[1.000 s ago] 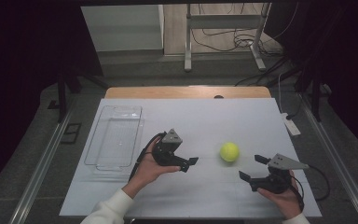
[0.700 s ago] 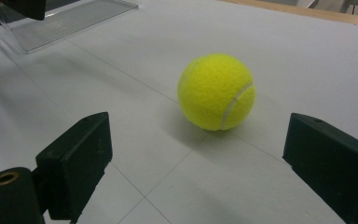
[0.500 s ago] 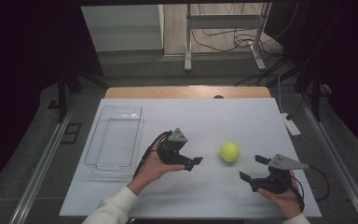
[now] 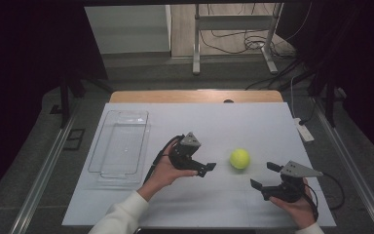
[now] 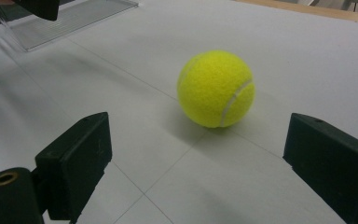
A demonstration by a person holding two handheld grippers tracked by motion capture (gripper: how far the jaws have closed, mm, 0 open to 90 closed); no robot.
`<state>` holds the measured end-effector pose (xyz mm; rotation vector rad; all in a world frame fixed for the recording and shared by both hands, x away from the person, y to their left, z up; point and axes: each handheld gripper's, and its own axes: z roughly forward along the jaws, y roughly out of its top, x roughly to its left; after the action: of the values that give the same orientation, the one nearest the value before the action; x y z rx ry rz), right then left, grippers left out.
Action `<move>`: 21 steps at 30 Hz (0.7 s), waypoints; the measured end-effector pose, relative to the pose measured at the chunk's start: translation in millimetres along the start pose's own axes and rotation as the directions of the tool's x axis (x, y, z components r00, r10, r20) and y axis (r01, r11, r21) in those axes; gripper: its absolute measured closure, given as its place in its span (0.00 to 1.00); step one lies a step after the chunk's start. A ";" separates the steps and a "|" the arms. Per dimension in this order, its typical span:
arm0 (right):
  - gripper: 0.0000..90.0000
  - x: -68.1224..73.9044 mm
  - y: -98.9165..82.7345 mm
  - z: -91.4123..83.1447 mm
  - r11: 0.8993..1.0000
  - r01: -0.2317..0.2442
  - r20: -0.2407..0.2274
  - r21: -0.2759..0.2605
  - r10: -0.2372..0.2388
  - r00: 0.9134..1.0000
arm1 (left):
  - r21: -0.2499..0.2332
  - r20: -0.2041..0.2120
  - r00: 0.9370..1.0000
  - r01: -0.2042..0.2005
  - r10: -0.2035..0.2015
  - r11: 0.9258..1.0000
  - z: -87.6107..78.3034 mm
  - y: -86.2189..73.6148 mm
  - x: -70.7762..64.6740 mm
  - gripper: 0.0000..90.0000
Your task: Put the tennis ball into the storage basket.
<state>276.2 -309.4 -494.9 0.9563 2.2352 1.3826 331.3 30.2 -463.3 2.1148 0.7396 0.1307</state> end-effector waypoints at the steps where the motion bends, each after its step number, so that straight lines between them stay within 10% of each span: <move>1: 0.09 0.2 0.1 -0.1 1.000 0.001 0.000 0.000 -0.001 1.000 | 0.004 0.001 1.000 -0.007 0.007 1.000 0.4 0.9 0.3 0.10; 21: 0.09 0.1 -0.4 -0.7 1.000 -0.001 -0.001 0.001 0.001 1.000 | 0.027 0.017 1.000 -0.010 0.009 1.000 23.4 19.8 0.9 0.10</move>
<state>275.6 -309.9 -494.9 0.9569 2.2363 1.3825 349.3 5.3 -462.7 2.1428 0.7255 0.1083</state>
